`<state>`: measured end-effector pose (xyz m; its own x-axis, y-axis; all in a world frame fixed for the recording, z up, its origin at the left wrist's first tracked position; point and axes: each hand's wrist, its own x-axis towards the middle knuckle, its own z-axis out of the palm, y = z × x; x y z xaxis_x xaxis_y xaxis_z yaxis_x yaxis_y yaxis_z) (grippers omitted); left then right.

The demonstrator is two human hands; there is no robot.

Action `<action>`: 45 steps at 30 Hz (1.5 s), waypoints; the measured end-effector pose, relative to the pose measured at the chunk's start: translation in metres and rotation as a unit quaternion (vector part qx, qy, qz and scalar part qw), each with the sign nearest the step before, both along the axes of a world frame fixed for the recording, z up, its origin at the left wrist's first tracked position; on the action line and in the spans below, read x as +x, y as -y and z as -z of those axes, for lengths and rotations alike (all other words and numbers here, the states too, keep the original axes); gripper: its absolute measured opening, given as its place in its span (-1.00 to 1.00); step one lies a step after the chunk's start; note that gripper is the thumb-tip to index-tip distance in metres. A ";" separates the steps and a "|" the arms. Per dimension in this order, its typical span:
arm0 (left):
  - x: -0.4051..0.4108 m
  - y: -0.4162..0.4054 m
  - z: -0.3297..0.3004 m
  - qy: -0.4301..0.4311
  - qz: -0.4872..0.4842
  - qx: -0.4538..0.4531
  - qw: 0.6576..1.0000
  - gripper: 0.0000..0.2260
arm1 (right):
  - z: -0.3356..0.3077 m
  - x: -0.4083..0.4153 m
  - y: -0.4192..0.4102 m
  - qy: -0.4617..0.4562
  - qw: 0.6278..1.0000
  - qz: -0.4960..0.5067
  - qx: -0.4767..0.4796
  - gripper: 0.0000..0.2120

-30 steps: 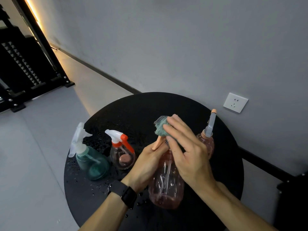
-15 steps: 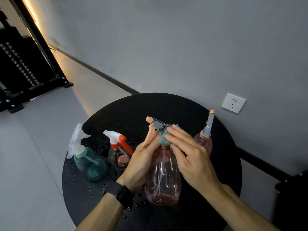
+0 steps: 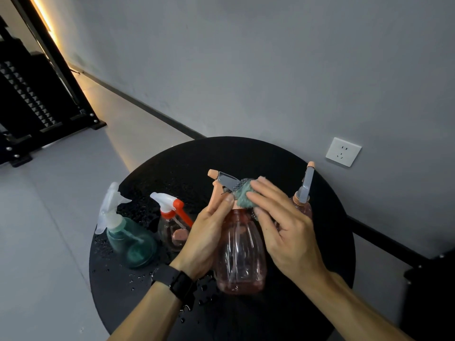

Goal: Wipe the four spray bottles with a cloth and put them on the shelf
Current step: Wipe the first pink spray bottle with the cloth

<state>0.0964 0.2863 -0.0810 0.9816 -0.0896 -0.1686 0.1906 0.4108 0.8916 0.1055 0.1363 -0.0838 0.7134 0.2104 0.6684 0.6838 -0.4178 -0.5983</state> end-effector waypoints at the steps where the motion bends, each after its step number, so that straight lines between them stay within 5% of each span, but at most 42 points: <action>1: -0.001 0.001 0.000 0.001 0.008 0.003 1.000 -0.73 | -0.001 0.001 -0.001 0.002 1.000 0.006 0.000 -0.70; 9: -0.001 -0.003 0.002 0.004 -0.020 0.028 0.999 -0.74 | 0.005 -0.001 0.001 -0.139 0.988 -0.053 -0.035 -0.69; 14: 0.004 -0.003 0.005 0.042 -0.058 0.130 0.989 -0.71 | 0.001 0.000 0.015 -0.116 0.993 0.003 -0.008 -0.68; 20: 0.004 -0.007 0.014 0.120 -0.083 0.314 0.938 -0.51 | -0.009 0.001 0.023 -0.044 0.993 0.093 0.063 -0.69; 25: 0.008 -0.008 0.028 0.138 -0.107 0.462 0.870 -0.56 | -0.011 0.002 0.026 -0.044 0.989 0.111 0.084 -0.71; 45: 0.018 -0.007 0.036 0.129 -0.146 0.529 0.826 -0.61 | -0.004 0.006 0.023 -0.041 0.992 0.091 0.076 -0.72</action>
